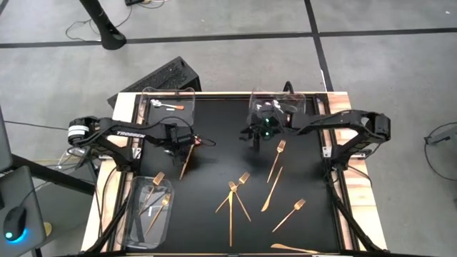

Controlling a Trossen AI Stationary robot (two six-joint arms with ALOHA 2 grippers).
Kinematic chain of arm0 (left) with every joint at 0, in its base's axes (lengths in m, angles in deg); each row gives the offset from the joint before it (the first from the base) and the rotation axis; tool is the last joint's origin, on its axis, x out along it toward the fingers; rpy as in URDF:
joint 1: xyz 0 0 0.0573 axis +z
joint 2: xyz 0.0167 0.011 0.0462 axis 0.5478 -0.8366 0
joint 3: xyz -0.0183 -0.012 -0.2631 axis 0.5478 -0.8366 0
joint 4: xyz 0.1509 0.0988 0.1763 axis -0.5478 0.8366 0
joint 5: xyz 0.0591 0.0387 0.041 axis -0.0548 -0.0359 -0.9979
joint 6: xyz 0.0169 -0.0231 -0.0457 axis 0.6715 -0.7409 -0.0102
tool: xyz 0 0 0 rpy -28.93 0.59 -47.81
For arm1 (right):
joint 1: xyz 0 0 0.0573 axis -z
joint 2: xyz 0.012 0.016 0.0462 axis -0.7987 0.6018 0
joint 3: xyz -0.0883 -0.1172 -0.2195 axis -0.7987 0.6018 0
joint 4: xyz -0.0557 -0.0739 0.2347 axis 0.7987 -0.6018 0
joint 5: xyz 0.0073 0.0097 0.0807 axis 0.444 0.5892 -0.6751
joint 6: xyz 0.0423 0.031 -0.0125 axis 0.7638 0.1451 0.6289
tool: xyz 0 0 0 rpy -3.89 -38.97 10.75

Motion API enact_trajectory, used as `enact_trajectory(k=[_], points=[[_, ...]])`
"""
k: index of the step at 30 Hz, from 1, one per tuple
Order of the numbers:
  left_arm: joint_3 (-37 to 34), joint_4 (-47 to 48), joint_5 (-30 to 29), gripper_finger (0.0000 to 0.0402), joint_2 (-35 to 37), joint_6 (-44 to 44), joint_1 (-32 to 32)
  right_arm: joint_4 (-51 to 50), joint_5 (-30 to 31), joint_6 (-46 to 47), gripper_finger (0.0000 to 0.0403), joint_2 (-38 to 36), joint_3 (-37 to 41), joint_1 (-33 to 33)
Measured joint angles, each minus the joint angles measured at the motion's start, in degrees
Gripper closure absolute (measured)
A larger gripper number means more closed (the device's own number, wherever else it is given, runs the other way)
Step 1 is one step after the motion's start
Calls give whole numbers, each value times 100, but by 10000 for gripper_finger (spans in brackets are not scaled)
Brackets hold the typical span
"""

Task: Sort silverware by color (type)
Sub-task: Put the silver and orange spoon into the top right transparent bin

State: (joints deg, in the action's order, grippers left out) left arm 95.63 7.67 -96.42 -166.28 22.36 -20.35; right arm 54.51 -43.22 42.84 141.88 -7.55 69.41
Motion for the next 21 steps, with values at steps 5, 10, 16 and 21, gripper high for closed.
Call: enact_trajectory(k=[5, 10, 16, 21], points=[[7, -575, -867, 400, 288, 634, -450, 1510, -56, 384, 239, 0, 908, -83], [56, -1463, -1526, 401, 324, 1426, -753, 1843, 254, -19, 239, 0, 957, -458], [168, -2163, -3640, 401, 293, 2758, -1087, 1997, 561, -276, 239, -2, 764, -836], [168, -2995, -3435, 401, 295, 4518, -1304, 2195, 704, 59, 239, -4, 623, -839]])
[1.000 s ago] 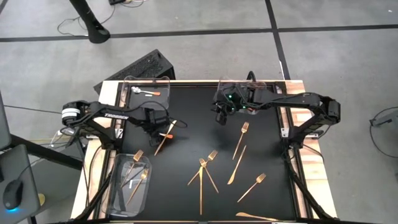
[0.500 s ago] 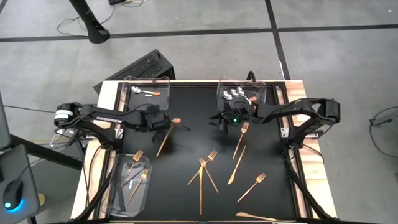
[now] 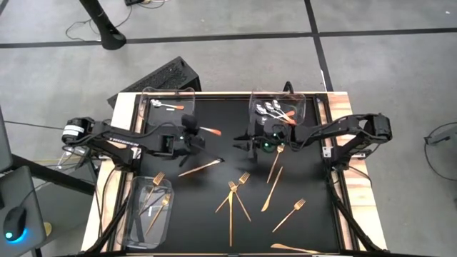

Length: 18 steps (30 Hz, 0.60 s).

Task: Sort silverware by color (type)
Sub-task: Put the silver and orange spoon into the top right transparent bin

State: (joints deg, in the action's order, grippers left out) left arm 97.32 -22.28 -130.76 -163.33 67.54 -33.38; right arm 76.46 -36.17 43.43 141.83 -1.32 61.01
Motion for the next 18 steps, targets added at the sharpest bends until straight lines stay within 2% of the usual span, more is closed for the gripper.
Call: enact_trajectory(k=[4, 10, 14, 18], points=[[4, -725, 547, 401, 0, 754, -80, 25, 466, -56, 239, 0, -27, 12], [4, -1396, 1693, 401, -63, 1724, -113, 248, 180, 262, 239, 0, -29, 123], [11, -2046, 1921, 401, -398, 2507, -145, 261, -102, 689, 239, 0, -81, 163], [58, -2334, 2035, 401, -916, 3540, -157, -47, -130, 849, 239, -2, -148, 85]])
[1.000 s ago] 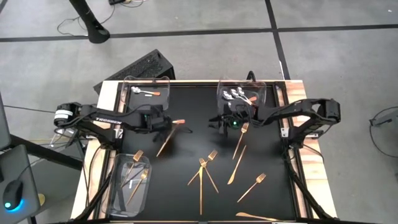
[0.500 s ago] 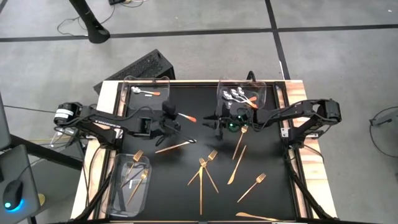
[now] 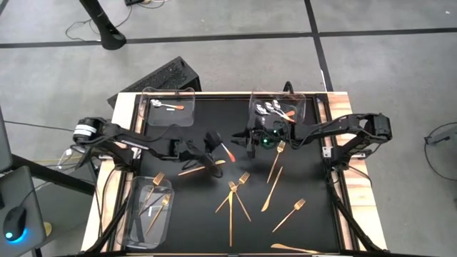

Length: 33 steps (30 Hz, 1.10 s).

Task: Sort silverware by color (type)
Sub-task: Put the silver and orange spoon into the top right transparent bin

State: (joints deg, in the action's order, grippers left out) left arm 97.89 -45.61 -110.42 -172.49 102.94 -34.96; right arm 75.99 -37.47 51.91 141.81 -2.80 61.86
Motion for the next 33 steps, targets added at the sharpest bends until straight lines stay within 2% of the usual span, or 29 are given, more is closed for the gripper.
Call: enact_trajectory(k=[3, 8, 18, 27, 33], points=[[226, -6, -136, 401, -310, 113, -4, -200, -2, 244, 239, 2, -3, -32], [634, -34, 8, 401, -651, 200, -1, -390, -2, 322, 239, 174, -17, -112], [883, 26, -79, 401, -667, 673, 11, -565, -215, 530, 241, 809, -111, -199], [893, 307, -17, 401, -660, 534, 12, -614, -297, 524, 311, 747, -233, -36], [893, 342, 50, 401, -658, 476, 11, -674, -392, 488, 330, 745, -241, 64]])
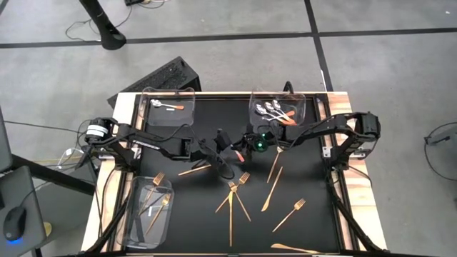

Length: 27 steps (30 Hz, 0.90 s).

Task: Sort silverware by color (type)
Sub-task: Put the silver and orange spoon into the top right transparent bin

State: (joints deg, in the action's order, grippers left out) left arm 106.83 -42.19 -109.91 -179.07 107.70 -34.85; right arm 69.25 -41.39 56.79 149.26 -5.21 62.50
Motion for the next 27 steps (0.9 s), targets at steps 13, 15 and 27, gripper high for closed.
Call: enact_trajectory(k=[13, 15, 27], points=[[-9, 13, 207, 384, 0, -1187, 86, -208, -91, -374, 396, -32, 11, 26], [-9, -44, 206, 365, 32, -1754, 145, -472, -5, -408, 397, -181, 11, 89], [-2, 425, 6, 232, 661, -4643, 628, -3258, 2382, -2094, 397, -1787, 13, 538]])
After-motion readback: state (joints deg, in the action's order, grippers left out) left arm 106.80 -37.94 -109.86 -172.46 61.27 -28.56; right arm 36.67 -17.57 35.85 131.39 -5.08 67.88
